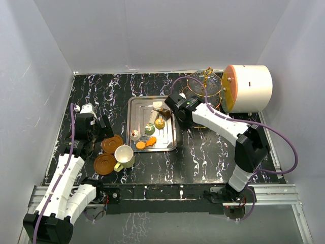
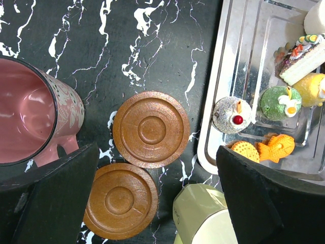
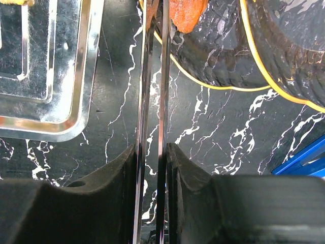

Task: Serve the afternoon tea
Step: Place the desert on the desert table.

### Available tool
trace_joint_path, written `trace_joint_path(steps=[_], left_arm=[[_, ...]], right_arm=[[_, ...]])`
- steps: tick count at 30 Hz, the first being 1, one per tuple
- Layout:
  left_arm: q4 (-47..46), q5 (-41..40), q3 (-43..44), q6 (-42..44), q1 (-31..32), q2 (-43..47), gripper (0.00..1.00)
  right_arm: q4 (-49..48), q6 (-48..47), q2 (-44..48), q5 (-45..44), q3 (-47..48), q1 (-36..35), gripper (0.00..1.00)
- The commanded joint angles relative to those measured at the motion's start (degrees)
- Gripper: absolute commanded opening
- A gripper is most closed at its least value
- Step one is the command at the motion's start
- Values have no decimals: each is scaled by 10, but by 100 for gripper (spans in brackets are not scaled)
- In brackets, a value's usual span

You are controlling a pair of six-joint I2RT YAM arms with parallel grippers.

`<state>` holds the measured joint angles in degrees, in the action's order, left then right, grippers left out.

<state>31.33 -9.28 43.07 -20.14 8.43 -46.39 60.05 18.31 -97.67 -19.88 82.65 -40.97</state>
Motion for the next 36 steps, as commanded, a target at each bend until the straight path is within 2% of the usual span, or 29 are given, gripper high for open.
trace_joint_path(steps=[1, 16, 26, 36], left_arm=[[-2, -7, -4, 1, -1, 3, 99], [-4, 2, 0, 5, -1, 9, 99], [-9, 1, -1, 6, -1, 25, 99], [-16, -7, -10, 3, -1, 71, 99]], right_arm=[[-14, -3, 8, -17, 5, 7, 24], [-41, 9, 68, 80, 29, 8, 30], [-61, 23, 103, 110, 5, 8, 32], [-111, 51, 177, 184, -53, 8, 33]])
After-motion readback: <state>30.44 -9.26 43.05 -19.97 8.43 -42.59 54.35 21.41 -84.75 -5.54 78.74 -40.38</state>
